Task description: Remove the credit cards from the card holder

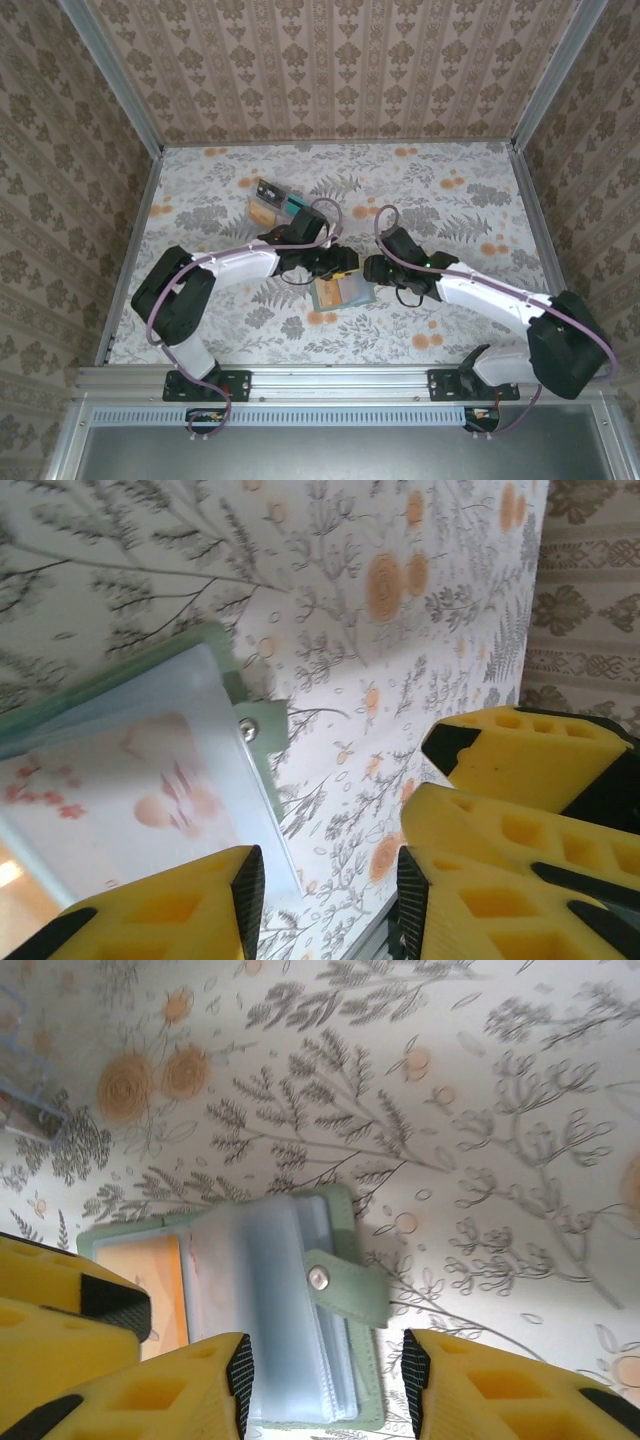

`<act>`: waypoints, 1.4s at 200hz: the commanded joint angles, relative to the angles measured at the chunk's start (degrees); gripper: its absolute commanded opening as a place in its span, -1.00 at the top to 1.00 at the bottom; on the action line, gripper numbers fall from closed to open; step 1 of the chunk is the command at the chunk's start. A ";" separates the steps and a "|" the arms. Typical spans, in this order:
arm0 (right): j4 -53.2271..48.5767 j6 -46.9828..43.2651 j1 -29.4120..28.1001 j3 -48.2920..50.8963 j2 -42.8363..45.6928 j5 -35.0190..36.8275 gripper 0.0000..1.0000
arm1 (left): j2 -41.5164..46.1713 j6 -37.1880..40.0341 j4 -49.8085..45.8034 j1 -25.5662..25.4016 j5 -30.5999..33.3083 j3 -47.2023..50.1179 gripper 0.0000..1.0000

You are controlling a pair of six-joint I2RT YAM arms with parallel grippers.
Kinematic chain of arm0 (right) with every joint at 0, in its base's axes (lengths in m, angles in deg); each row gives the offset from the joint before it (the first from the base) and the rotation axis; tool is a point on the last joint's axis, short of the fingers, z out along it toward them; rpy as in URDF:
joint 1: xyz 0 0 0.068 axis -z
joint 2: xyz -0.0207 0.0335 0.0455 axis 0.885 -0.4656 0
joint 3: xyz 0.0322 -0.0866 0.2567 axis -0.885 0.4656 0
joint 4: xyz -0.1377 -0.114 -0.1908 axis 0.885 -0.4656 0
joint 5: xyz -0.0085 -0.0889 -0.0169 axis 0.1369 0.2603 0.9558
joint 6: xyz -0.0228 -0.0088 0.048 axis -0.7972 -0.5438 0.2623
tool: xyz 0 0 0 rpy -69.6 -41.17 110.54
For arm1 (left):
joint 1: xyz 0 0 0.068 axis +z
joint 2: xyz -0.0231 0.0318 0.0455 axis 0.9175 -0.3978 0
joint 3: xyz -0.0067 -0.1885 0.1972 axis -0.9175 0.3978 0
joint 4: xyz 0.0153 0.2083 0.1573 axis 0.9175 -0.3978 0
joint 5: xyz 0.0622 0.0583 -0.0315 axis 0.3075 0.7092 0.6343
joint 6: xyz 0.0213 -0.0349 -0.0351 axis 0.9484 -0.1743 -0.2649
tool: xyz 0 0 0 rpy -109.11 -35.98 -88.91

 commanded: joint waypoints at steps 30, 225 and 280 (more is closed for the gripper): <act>2.55 -0.78 1.40 1.37 1.36 -1.96 0.10 | 2.18 2.68 -10.89 1.44 7.67 -1.23 0.25; -1.35 -0.23 -1.59 -8.08 -21.55 -9.75 0.47 | -3.03 -3.42 -2.62 2.45 5.55 6.19 0.45; -0.26 0.10 -0.54 -7.05 -22.48 -12.67 0.48 | -3.57 -3.83 -0.70 2.26 3.41 5.86 0.46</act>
